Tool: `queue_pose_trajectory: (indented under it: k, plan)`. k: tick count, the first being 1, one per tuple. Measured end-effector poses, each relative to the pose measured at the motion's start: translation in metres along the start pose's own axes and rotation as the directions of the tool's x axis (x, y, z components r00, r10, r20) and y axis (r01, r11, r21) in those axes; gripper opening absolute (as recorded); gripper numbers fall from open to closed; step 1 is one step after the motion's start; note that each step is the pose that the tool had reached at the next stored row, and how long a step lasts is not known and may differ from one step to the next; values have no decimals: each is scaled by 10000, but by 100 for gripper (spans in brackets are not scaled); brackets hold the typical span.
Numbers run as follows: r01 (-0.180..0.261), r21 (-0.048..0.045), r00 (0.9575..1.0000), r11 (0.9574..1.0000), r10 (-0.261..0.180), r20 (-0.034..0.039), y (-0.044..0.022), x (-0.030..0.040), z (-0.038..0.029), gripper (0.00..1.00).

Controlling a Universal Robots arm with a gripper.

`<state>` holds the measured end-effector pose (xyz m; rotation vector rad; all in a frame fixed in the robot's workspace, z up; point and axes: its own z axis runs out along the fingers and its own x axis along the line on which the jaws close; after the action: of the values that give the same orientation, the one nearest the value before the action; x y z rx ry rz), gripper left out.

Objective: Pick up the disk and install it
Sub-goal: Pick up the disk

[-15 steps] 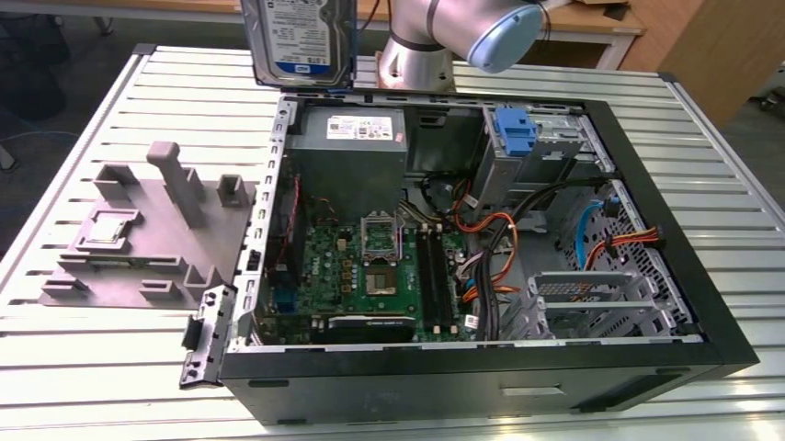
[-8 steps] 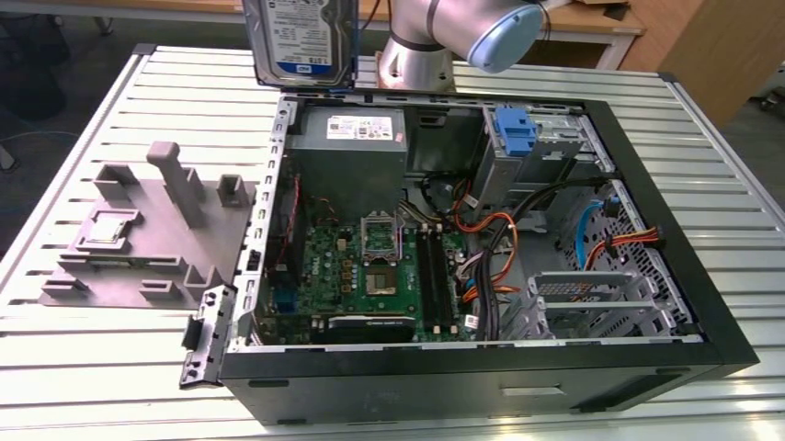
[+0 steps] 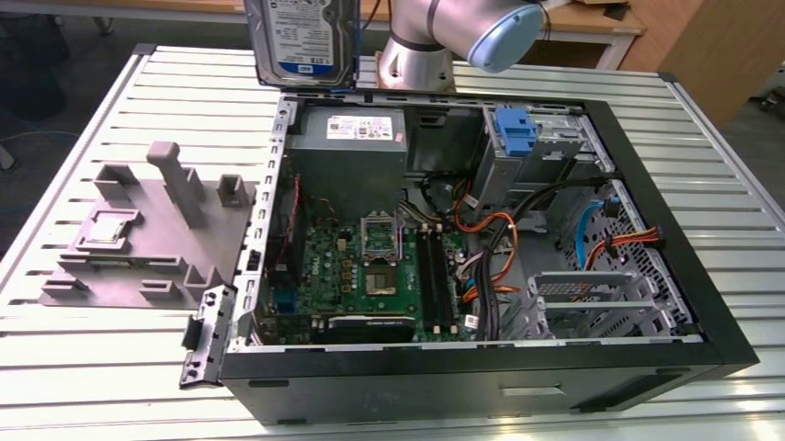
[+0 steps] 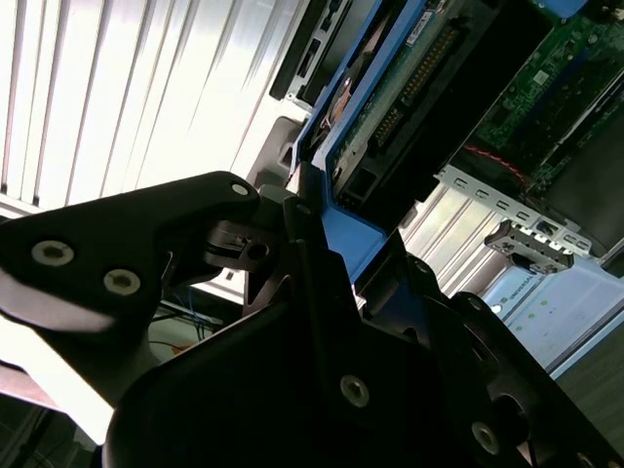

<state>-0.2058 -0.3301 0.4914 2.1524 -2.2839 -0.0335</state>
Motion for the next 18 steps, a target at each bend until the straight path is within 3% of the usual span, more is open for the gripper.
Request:
queue_pose_trajectory:
  k: [18]
  plan:
    - [1, 0, 10000, 10000, -1, 0, -37, -2, -1, 36]
